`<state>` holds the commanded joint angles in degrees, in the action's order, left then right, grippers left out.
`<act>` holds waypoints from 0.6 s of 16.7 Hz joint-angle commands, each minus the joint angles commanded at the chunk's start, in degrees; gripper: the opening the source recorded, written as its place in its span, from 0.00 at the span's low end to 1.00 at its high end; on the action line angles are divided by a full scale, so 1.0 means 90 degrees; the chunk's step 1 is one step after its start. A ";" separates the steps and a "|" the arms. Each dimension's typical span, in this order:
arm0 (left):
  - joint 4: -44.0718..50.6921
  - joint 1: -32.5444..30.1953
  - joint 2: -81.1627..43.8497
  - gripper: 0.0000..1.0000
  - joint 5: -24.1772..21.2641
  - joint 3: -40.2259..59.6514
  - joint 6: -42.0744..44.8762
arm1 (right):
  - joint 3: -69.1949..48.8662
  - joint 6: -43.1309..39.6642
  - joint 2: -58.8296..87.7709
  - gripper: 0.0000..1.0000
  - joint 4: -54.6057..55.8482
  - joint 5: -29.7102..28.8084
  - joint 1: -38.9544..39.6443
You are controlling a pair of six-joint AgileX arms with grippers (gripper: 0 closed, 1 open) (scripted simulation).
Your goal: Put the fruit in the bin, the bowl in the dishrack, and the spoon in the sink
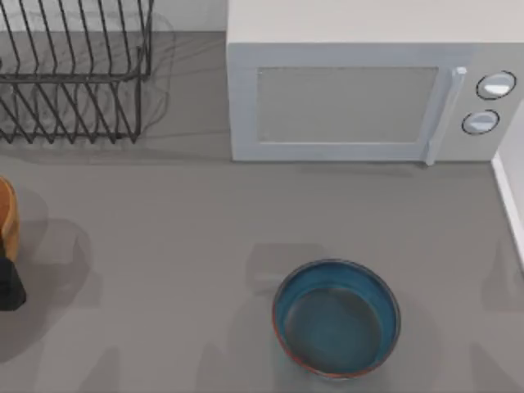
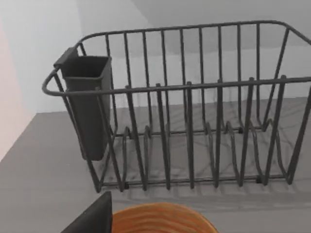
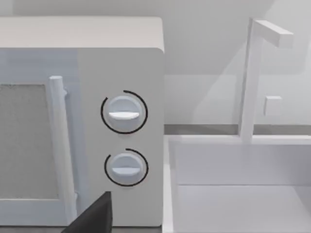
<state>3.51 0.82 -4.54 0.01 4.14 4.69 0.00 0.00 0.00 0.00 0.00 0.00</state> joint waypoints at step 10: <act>-0.0332 -0.0092 0.0426 1.00 0.0011 -0.0399 -0.0556 | 0.0000 0.0000 0.0000 1.00 0.0000 0.0000 0.0000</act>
<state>0.52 0.00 -0.71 0.10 0.55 -0.31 0.00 0.00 0.00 0.00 0.00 0.00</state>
